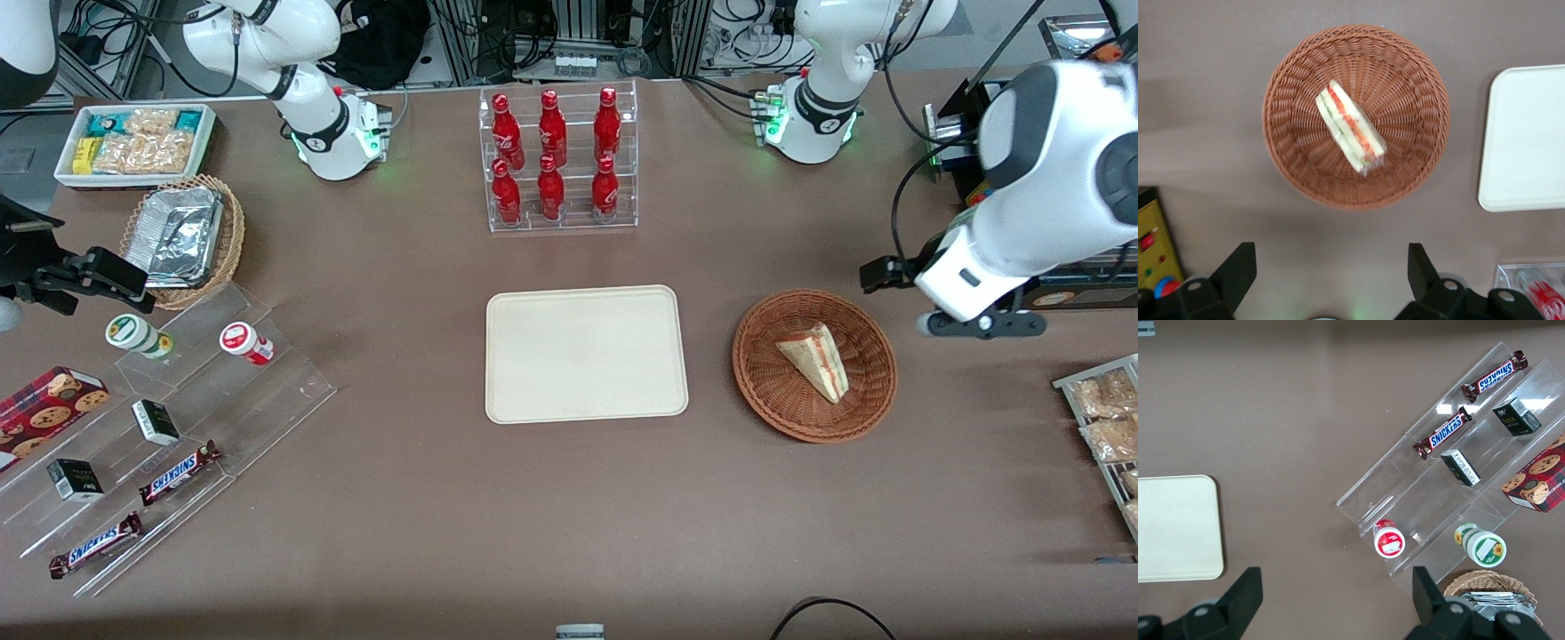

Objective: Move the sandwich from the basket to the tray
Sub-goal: 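Move the left gripper over the wrapped sandwich in the wicker basket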

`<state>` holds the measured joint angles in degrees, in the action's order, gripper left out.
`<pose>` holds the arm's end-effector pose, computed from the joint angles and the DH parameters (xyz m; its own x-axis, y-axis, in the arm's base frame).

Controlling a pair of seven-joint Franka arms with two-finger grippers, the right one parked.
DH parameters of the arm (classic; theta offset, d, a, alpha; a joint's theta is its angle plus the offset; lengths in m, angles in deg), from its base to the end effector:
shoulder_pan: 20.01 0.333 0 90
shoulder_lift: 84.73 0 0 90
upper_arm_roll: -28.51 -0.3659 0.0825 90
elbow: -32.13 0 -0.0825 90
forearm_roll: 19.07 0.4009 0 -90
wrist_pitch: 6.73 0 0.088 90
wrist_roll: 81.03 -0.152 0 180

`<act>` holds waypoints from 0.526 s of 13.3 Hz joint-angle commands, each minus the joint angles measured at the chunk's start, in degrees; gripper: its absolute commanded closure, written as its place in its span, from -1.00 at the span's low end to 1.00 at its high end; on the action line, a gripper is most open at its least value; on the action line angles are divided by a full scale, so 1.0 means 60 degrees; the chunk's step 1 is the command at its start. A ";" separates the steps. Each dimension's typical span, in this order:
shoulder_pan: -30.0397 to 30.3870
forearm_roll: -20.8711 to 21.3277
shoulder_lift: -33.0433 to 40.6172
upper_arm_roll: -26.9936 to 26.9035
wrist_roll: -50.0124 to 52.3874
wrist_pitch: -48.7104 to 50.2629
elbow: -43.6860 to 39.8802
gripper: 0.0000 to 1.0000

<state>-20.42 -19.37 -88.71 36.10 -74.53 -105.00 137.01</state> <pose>0.5668 -0.0789 0.4755 0.9827 -0.0244 -0.1836 -0.0261 -0.9996 -0.0067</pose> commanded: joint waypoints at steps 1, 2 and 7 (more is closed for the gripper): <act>0.0083 0.0050 0.0371 0.0098 0.0087 -0.1036 0.1165 -1.00; 0.0053 0.0079 0.0342 0.0098 0.0219 -0.1343 0.1400 -1.00; 0.0024 0.0387 0.0459 0.0127 0.1170 -0.3598 0.3113 -1.00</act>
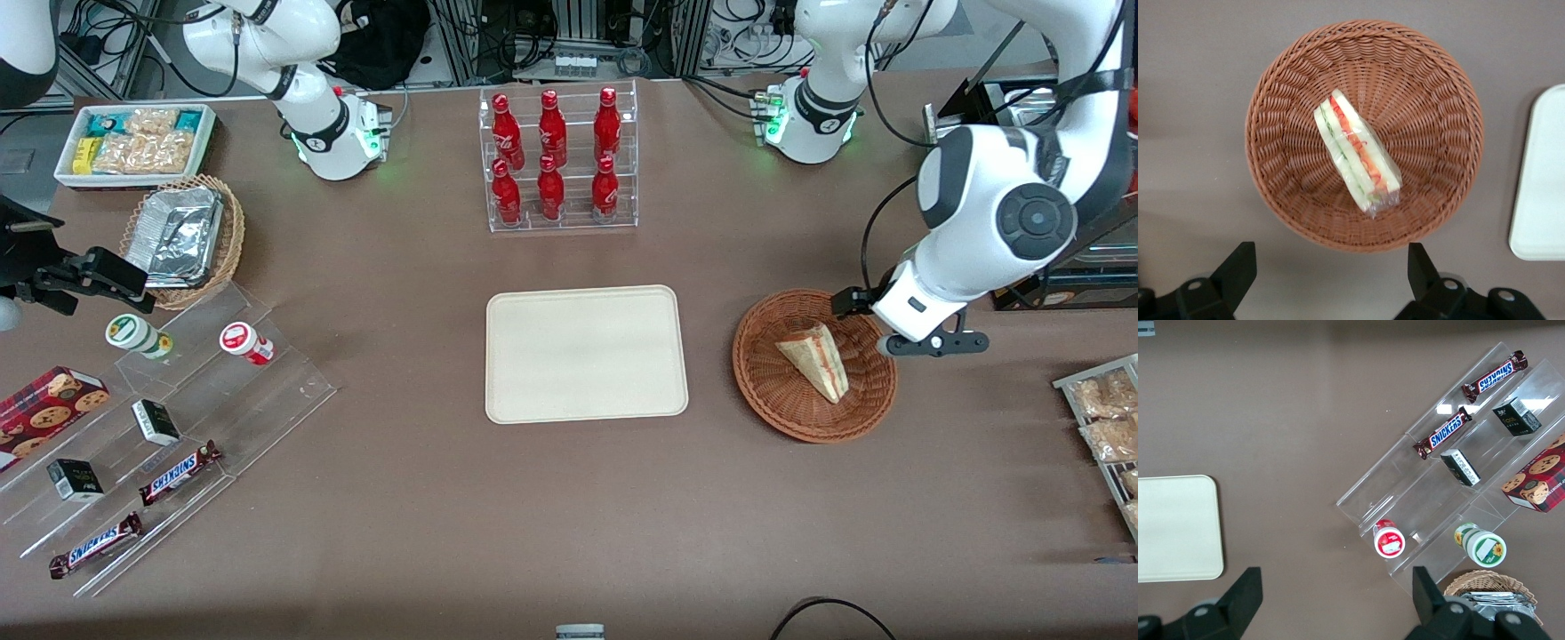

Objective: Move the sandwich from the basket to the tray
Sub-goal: 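Move the left gripper over the wrapped sandwich in the wicker basket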

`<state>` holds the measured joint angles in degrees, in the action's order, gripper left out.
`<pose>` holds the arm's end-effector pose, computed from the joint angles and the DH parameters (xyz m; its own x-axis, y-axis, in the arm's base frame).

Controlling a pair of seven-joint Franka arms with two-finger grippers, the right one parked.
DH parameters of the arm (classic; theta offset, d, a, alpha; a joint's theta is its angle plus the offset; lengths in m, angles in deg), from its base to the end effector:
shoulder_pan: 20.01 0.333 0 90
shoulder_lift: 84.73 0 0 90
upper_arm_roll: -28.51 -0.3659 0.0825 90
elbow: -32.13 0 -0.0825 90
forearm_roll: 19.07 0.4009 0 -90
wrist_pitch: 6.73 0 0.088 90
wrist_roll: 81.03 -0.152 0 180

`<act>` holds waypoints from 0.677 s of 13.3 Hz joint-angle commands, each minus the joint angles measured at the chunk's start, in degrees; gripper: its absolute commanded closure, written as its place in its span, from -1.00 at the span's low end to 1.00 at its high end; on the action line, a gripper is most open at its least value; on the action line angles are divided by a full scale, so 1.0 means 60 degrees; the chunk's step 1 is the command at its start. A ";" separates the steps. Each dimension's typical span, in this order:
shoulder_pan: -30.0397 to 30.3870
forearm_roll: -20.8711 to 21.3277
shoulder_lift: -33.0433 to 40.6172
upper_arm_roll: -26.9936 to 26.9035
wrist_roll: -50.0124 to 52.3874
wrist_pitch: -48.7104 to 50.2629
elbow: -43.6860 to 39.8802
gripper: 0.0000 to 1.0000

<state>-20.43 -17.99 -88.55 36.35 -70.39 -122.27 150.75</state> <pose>0.5529 -0.0777 0.3860 0.9927 0.0336 -0.1162 0.0305 -0.9991 -0.0288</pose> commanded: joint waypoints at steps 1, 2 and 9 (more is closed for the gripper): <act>0.0027 0.0172 0.0447 0.0101 0.0773 -0.1087 0.1086 -1.00; 0.0012 0.0172 0.0491 0.0115 0.1226 -0.1554 0.1364 -1.00; -0.0353 0.0186 0.0331 0.0159 0.4580 -0.2728 0.1966 -1.00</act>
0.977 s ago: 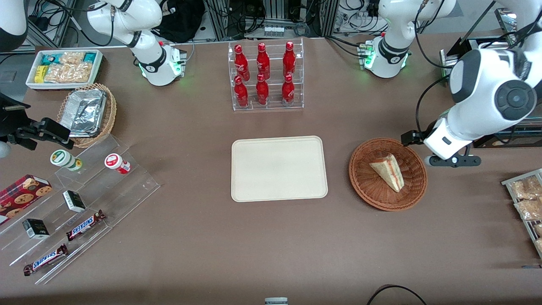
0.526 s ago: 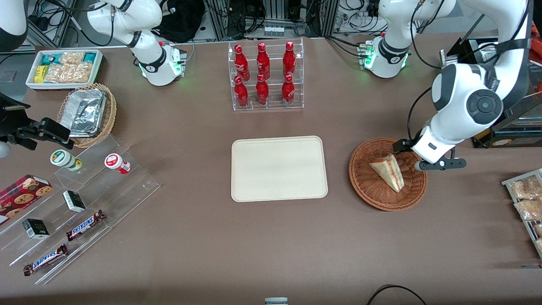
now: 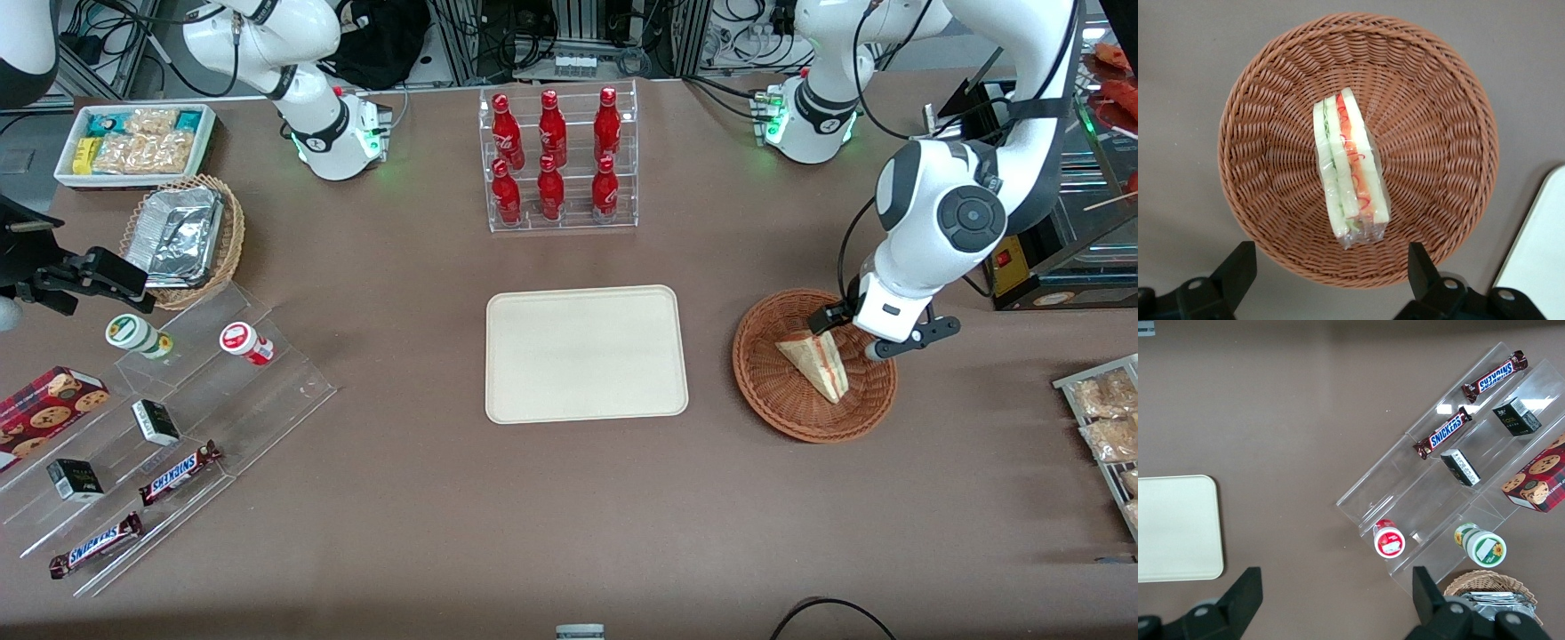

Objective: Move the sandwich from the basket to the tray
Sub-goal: 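Lower the open left gripper around the sandwich and close it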

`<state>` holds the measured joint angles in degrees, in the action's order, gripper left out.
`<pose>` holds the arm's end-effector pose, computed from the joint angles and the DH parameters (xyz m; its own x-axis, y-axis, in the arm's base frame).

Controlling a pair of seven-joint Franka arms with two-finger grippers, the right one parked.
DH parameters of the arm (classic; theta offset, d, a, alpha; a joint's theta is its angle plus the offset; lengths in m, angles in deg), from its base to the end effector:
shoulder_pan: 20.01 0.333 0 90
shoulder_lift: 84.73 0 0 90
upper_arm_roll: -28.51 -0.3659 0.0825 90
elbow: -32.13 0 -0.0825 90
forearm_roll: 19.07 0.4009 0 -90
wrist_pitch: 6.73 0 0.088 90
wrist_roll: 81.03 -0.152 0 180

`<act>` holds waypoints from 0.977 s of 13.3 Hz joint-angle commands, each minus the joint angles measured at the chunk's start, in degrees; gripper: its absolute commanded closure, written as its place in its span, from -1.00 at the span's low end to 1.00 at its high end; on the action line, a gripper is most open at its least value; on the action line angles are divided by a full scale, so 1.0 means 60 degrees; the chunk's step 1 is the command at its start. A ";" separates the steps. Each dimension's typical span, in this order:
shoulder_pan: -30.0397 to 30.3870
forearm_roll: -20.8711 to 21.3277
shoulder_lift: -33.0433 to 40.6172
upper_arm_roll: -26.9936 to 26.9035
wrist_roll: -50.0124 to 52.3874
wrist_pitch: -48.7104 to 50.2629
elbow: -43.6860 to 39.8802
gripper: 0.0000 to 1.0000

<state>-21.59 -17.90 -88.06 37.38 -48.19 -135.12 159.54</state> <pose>0.5342 -0.0970 0.3393 0.9289 0.3691 -0.0303 0.3684 -0.9293 -0.0273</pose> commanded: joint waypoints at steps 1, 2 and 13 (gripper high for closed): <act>-0.0175 0.0171 0.0247 -0.0012 0.1261 -0.0865 0.0676 -1.00; -0.0175 0.0171 0.0247 -0.0012 0.1598 -0.1086 0.0809 -1.00; -0.0175 0.0157 -0.0967 -0.0012 0.4429 -0.2273 0.0781 -1.00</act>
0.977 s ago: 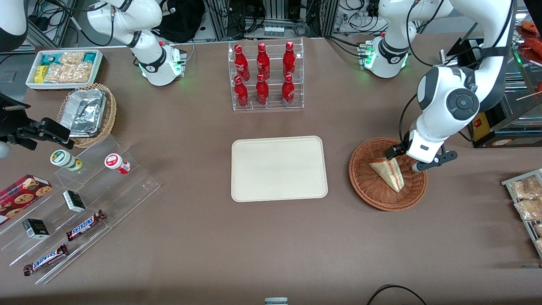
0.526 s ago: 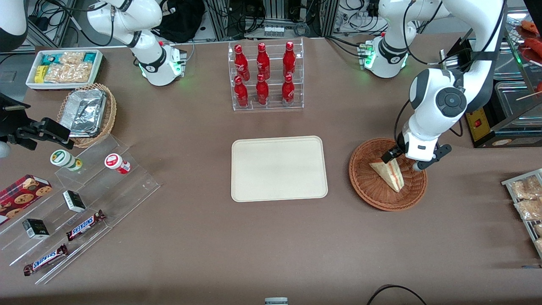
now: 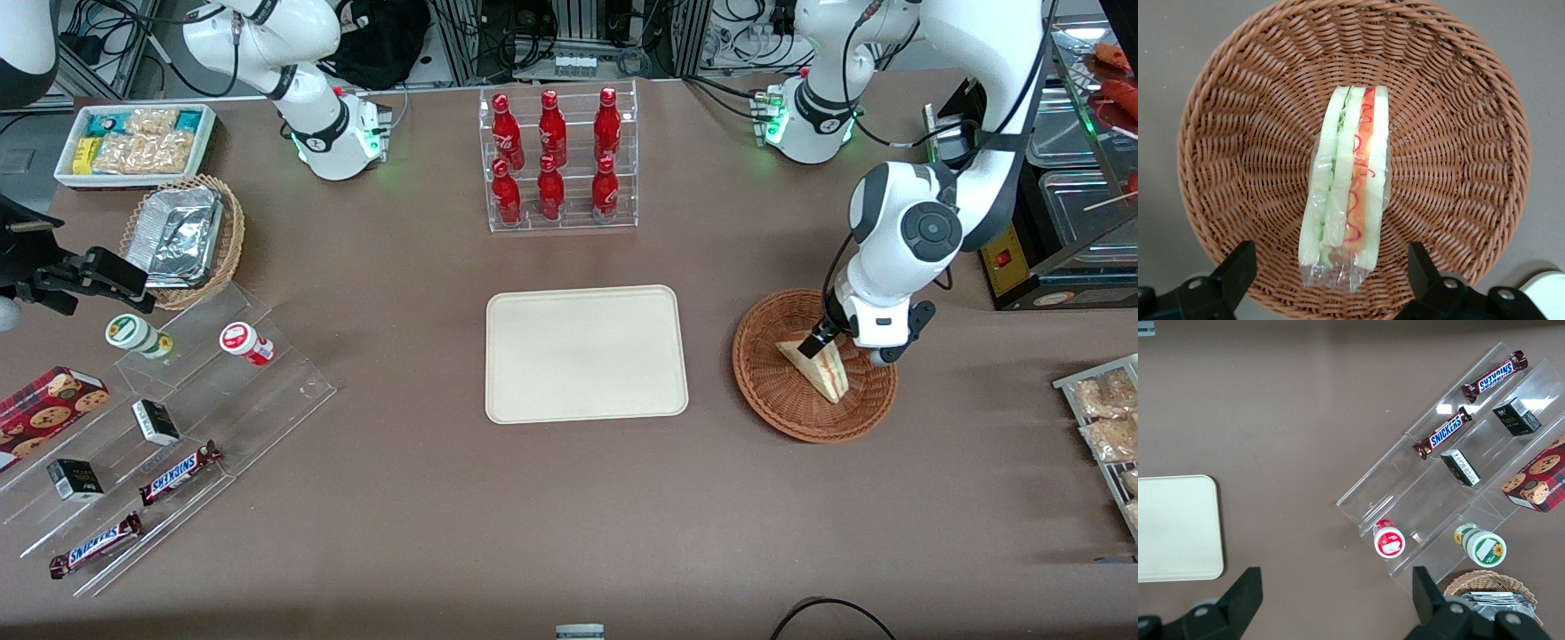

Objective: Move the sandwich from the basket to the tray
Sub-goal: 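Lower the open left gripper around the sandwich and close it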

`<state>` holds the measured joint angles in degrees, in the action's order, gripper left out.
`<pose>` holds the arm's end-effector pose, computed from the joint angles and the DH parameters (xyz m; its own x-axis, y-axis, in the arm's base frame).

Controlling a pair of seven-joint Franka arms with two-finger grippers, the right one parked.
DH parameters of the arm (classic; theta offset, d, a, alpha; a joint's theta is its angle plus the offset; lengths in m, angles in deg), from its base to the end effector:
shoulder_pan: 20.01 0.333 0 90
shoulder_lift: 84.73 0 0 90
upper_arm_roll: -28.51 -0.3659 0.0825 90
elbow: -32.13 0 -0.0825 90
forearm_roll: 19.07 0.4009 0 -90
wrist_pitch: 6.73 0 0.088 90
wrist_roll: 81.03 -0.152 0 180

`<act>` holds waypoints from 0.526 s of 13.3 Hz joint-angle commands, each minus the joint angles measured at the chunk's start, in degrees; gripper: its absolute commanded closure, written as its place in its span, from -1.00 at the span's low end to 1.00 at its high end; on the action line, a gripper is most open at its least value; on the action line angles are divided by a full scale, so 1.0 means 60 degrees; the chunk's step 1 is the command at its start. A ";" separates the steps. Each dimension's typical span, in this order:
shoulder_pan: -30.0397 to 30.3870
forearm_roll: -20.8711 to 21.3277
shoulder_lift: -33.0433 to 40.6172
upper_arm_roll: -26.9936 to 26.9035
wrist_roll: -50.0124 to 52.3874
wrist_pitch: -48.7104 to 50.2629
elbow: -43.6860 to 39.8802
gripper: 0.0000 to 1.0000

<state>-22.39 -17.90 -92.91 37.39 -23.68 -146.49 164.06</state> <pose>0.5309 -0.1055 0.2771 0.7036 0.7105 -0.0097 0.7106 -0.7036 0.0013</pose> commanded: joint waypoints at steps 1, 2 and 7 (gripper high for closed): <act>-0.0043 0.0156 -0.0319 -0.0015 0.0344 -0.0537 0.0029 -1.00; -0.0043 0.0156 -0.0451 -0.0015 0.0344 -0.0800 0.0029 -1.00; -0.0028 0.0156 -0.0628 -0.0015 0.0344 -0.0876 0.0029 0.14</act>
<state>-22.38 -17.90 -96.74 37.37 -23.37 -150.83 164.06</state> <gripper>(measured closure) 0.044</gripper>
